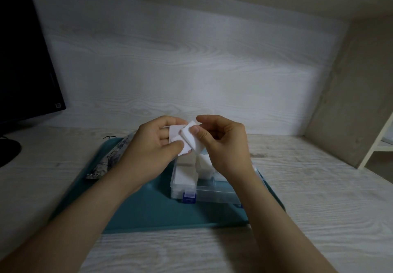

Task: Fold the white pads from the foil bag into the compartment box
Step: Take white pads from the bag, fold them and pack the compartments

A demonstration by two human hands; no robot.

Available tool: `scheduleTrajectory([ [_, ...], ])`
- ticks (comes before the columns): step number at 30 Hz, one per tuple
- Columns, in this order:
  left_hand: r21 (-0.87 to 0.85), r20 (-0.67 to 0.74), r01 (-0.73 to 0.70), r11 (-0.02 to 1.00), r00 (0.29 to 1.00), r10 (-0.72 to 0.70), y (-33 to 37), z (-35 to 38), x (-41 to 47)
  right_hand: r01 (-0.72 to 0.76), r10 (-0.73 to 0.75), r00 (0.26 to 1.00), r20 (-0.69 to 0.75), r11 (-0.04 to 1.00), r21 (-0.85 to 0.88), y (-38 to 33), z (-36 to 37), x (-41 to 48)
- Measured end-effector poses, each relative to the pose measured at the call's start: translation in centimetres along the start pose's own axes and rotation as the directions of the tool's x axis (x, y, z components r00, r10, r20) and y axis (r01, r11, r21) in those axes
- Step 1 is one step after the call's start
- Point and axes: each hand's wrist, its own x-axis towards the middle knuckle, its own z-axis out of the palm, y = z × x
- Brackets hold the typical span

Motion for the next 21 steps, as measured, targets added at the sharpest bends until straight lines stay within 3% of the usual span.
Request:
scheduleTrajectory([
  [4, 0.042, -0.066, -0.009, 0.999, 0.998, 0.012, -0.4, 0.1, 0.1, -0.010, 0.009, 1.000, -0.020, 0.997, -0.076, 0.2, -0.3, 0.2],
  [9, 0.032, -0.157, -0.001, 0.999, 0.988, 0.006, -0.7, 0.0, 0.2, -0.203, 0.223, 0.970, -0.101, 0.963, 0.176, -0.4, -0.9, 0.2],
  [12, 0.036, -0.176, -0.009, 0.999, 0.984, 0.015, -0.5, 0.1, 0.3, -0.377, 0.371, 0.923, 0.101, 0.823, 0.425, -0.9, -1.3, 0.1],
  [15, -0.046, -0.144, 0.010, 0.999, 0.990, -0.016, -0.2, 0.2, 0.2, -0.429, 0.343, 0.900, 0.269, 0.801, 0.417, -1.1, -0.9, -0.3],
  [21, -0.175, -0.073, 0.035, 0.984, 0.996, -0.049, 0.0, 0.2, 0.3, -0.430, 0.382, 0.903, 0.198, 0.808, 0.402, -1.6, -0.5, -0.5],
])
